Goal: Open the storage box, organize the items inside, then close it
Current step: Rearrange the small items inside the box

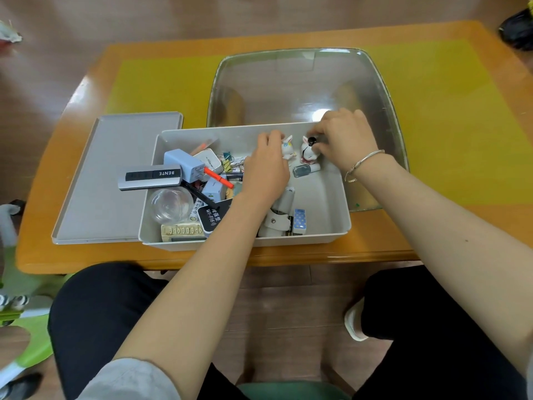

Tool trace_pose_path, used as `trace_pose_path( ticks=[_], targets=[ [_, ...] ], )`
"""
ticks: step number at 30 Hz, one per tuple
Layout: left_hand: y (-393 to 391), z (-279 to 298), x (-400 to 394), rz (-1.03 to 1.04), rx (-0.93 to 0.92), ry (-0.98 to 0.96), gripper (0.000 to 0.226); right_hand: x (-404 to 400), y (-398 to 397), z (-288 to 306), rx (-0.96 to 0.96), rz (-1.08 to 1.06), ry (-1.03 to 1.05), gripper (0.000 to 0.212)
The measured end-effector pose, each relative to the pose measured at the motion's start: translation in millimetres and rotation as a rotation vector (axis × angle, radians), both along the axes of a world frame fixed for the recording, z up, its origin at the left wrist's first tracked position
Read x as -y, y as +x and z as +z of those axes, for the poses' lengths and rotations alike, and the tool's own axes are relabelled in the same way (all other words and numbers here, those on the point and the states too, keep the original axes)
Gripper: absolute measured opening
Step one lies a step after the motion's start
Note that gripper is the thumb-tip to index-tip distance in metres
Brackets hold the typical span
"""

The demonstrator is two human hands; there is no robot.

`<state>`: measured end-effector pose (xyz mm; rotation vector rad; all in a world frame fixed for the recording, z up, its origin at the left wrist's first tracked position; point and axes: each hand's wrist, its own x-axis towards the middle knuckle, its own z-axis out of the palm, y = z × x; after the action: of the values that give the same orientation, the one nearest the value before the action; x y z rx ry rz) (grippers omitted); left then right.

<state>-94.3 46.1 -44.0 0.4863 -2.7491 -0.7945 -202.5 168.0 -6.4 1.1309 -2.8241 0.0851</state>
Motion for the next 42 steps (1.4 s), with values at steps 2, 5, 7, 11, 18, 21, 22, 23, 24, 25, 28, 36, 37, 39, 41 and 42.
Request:
trace_pose_path(
  ticks=[2, 5, 7, 11, 18, 21, 22, 23, 24, 25, 28, 36, 37, 39, 41, 42],
  targets=[
    [4.3, -0.2, 0.3, -0.034, 0.030, 0.002, 0.042, 0.8, 1.0, -0.2, -0.007, 0.001, 0.005, 0.021],
    [8.8, -1.7, -1.1, -0.115, 0.097, 0.025, 0.046, 2.4, 0.5, -0.8, -0.036, -0.007, 0.043, 0.018],
    [8.6, -1.9, -1.0, -0.124, 0.104, 0.056, 0.046, 2.9, -0.2, -1.7, -0.042, -0.018, 0.049, 0.019],
    [7.0, -2.4, -1.0, -0.123, 0.101, 0.075, 0.047, 3.8, -0.9, -3.4, -0.055, -0.021, 0.050, 0.019],
    [7.8, -4.8, -0.4, -0.142, 0.106, 0.084, 0.053, 3.5, -0.1, -2.8, -0.049, -0.006, 0.028, 0.019],
    [6.9, -5.1, -2.0, -0.166, 0.103, 0.082, 0.052, 1.9, 0.3, -4.7, -0.056, -0.004, 0.011, 0.019],
    [6.3, -5.2, -2.7, -0.171, 0.106, 0.082, 0.053, 1.9, 0.1, -5.5, -0.060, -0.006, 0.009, 0.020],
    [5.9, -5.3, -3.2, -0.175, 0.110, 0.082, 0.054, 2.3, -0.1, -6.5, -0.064, -0.009, 0.010, 0.020],
    [5.5, -5.7, -3.7, -0.177, 0.112, 0.085, 0.055, 2.8, -0.3, -7.1, -0.068, -0.013, 0.010, 0.020],
    [5.3, -6.1, -4.2, -0.179, 0.114, 0.090, 0.056, 3.4, -0.4, -7.7, -0.069, -0.017, 0.008, 0.021],
    [5.0, -7.5, -5.1, -0.189, 0.118, 0.107, 0.056, 3.7, -1.0, -8.3, -0.066, -0.018, -0.007, 0.021],
    [4.2, -8.9, -4.5, -0.182, 0.107, 0.120, 0.057, 4.4, -0.4, -8.0, -0.068, -0.033, 0.002, 0.021],
    [4.2, -8.9, -4.5, -0.181, 0.105, 0.119, 0.057, 4.1, -0.3, -8.2, -0.063, -0.034, -0.002, 0.022],
    [4.2, -8.6, -4.1, -0.181, 0.100, 0.114, 0.057, 3.6, 0.1, -8.0, -0.047, -0.036, -0.014, 0.022],
    [4.4, -8.5, -3.7, -0.180, 0.097, 0.095, 0.058, 3.2, 0.1, -7.2, -0.021, -0.035, -0.028, 0.022],
    [4.7, -8.4, -3.7, -0.177, 0.095, 0.085, 0.058, 2.4, 0.1, -6.8, 0.000, -0.029, -0.042, 0.023]
  ],
)
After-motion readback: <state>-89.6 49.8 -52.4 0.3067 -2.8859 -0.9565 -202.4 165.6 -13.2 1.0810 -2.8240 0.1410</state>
